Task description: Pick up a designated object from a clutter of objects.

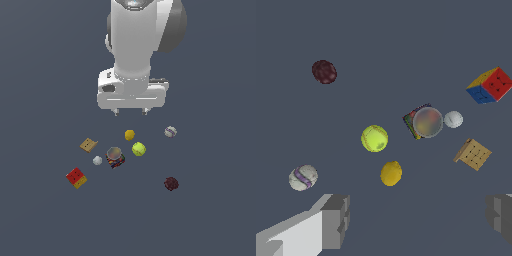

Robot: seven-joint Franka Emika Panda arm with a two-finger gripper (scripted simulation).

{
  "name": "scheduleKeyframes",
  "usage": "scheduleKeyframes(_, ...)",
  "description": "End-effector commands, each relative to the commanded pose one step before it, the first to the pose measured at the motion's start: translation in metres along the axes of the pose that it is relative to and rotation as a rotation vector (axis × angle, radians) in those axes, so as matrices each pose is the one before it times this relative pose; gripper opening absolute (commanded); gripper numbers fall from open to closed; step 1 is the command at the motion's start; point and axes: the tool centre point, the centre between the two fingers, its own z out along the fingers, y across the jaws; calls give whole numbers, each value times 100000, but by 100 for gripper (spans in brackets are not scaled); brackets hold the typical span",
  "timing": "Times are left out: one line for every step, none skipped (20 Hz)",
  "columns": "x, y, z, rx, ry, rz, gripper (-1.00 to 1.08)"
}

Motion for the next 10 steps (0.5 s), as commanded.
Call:
scheduleKeyframes(0, 1, 0, 0, 0, 0, 100)
scheduleKeyframes(16, 1, 1, -51, 35, -102, 100)
scheduleKeyframes(49, 14, 7, -139, 97, -284, 100)
scheduleKeyframes(75, 14, 7, -229, 158, -477, 100)
scheduleKeyframes(96, 28, 10, -298, 203, -639, 100)
scheduleKeyframes(105, 34, 8, -355, 236, -796, 100)
scheduleKeyframes(98, 43, 3, -379, 245, -912, 100)
scheduleKeyframes(61, 41, -5, -297, 184, -789, 100)
scheduleKeyframes(25, 34, -9, -194, 114, -587, 100)
scheduleKeyframes(1, 25, -11, -113, 61, -406, 100)
